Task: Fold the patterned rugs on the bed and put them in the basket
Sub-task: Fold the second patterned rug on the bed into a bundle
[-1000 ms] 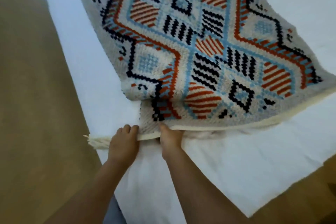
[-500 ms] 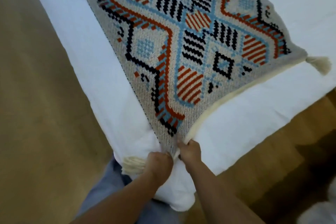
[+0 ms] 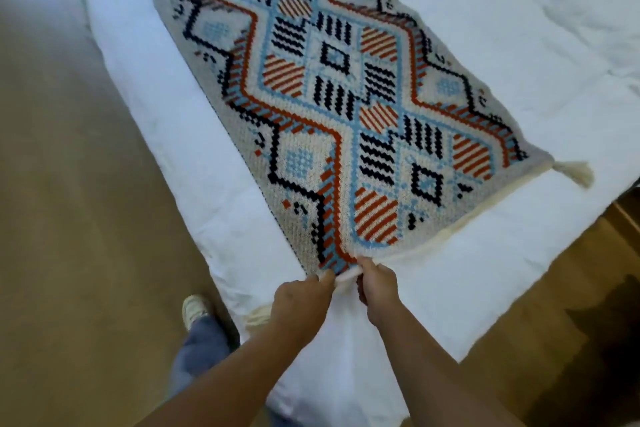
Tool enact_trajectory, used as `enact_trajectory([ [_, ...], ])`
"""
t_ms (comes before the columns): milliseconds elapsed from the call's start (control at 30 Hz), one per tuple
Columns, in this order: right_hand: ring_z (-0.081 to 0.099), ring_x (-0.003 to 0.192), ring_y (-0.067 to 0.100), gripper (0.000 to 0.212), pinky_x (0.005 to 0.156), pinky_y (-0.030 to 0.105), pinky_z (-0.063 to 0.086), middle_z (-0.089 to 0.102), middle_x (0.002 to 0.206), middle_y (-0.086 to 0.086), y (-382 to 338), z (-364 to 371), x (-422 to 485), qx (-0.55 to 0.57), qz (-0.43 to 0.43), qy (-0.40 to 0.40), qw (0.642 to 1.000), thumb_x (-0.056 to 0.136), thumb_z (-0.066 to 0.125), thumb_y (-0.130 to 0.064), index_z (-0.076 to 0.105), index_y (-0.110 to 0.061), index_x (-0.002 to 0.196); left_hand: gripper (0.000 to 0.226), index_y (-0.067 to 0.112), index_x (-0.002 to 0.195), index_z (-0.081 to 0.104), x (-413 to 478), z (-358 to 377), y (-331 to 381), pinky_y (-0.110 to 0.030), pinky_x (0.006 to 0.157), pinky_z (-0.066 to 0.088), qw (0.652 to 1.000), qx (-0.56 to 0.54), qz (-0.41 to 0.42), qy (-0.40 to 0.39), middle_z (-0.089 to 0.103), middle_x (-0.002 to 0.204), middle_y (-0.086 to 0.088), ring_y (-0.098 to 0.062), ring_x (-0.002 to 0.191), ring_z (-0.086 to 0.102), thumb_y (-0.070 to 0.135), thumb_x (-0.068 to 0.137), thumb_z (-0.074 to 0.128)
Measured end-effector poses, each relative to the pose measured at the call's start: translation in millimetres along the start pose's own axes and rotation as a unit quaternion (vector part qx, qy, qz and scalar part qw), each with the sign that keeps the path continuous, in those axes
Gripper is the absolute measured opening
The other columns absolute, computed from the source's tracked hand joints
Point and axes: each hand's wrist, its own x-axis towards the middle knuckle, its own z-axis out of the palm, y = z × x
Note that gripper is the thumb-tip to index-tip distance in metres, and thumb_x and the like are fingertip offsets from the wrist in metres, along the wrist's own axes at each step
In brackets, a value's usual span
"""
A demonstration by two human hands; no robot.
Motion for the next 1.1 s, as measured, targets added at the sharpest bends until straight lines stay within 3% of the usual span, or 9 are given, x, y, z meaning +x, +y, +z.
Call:
enact_trajectory([
  [100, 0.037, 0.046, 0.012, 0.025, 0.033, 0.018, 0.030, 0.042, 0.056, 0.002, -45.2, 35.5, -7.7, 0.020, -0.035, 0.012, 0.999, 0.090, 0.057, -0.022, 0.051, -0.010, 0.068, 0.031, 0.016, 0.127, 0.037, 12.0, -44.8, -38.5, -0.033, 0.057, 0.036, 1.000, -0.006, -0.014, 0.025, 0.055, 0.112, -0.006, -0.029, 0.084, 0.062, 0.021, 0.096, 0.036],
  [200, 0.052, 0.061, 0.017, 0.019, 0.044, 0.025, 0.039, 0.055, 0.073, 0.006, -94.4, 78.0, -16.7, 0.064, -0.060, 0.035, 0.996, 0.090, 0.056, -0.024, 0.056, -0.004, 0.094, 0.021, 0.015, 0.115, 0.043, 26.7, -97.0, -88.5, -0.034, 0.057, 0.036, 0.999, -0.005, -0.005, 0.048, 0.048, 0.113, -0.007, -0.029, 0.083, 0.061, 0.017, 0.095, 0.041],
  [300, 0.057, 0.069, 0.024, 0.024, 0.053, 0.029, 0.045, 0.059, 0.080, 0.010, -136.0, 120.3, -24.4, 0.112, -0.063, 0.037, 0.991, 0.089, 0.056, -0.023, 0.056, -0.002, 0.101, 0.019, 0.014, 0.112, 0.046, 40.8, -149.0, -142.0, -0.033, 0.062, 0.040, 0.998, 0.014, 0.035, 0.046, 0.048, 0.113, -0.007, -0.028, 0.088, 0.059, 0.014, 0.094, 0.045],
  [400, 0.055, 0.067, 0.024, 0.023, 0.054, 0.028, 0.043, 0.058, 0.077, 0.011, -174.1, 165.5, -29.7, 0.115, -0.084, 0.033, 0.989, 0.088, 0.055, -0.022, 0.056, -0.001, 0.097, 0.018, 0.012, 0.113, 0.048, 58.8, -195.2, -193.6, -0.034, 0.065, 0.040, 0.997, 0.033, 0.046, 0.053, 0.049, 0.114, -0.008, -0.029, 0.091, 0.059, 0.017, 0.097, 0.041],
  [500, 0.049, 0.063, 0.024, 0.020, 0.062, 0.032, 0.039, 0.050, 0.071, 0.010, -213.7, 209.6, -32.0, 0.122, -0.098, 0.029, 0.987, 0.091, 0.053, -0.023, 0.053, -0.006, 0.081, 0.020, 0.012, 0.109, 0.049, 78.7, -231.3, -241.4, -0.032, 0.064, 0.034, 0.997, 0.031, 0.027, 0.070, 0.050, 0.113, -0.009, -0.030, 0.092, 0.058, 0.021, 0.100, 0.035],
  [633, 0.034, 0.049, 0.020, 0.026, 0.051, 0.029, 0.028, 0.038, 0.057, 0.006, -261.2, 257.8, -24.4, 0.085, -0.125, 0.035, 0.988, 0.092, 0.051, -0.026, 0.045, -0.008, 0.075, 0.016, 0.013, 0.109, 0.049, 110.2, -262.8, -295.8, -0.034, 0.063, 0.037, 0.996, 0.043, 0.014, 0.073, 0.050, 0.108, -0.009, -0.029, 0.087, 0.058, 0.019, 0.098, 0.038],
  [733, 0.034, 0.047, 0.017, 0.031, 0.048, 0.027, 0.028, 0.039, 0.056, 0.004, -295.7, 295.6, -13.2, 0.089, -0.136, 0.032, 0.986, 0.093, 0.052, -0.027, 0.046, -0.008, 0.068, 0.016, 0.015, 0.109, 0.049, 139.4, -284.8, -332.9, -0.034, 0.062, 0.037, 0.995, 0.050, 0.005, 0.086, 0.051, 0.107, -0.007, -0.028, 0.087, 0.059, 0.019, 0.099, 0.038],
  [1100, 0.041, 0.049, 0.015, 0.026, 0.045, 0.025, 0.033, 0.047, 0.060, 0.004, -441.6, 466.3, 54.3, 0.059, -0.110, -0.001, 0.992, 0.093, 0.052, -0.028, 0.052, -0.009, 0.074, 0.019, 0.017, 0.105, 0.057, 265.7, -383.6, -497.5, -0.038, 0.071, 0.049, 0.997, 0.021, -0.047, 0.061, 0.054, 0.104, -0.007, -0.028, 0.089, 0.060, 0.022, 0.099, 0.039],
])
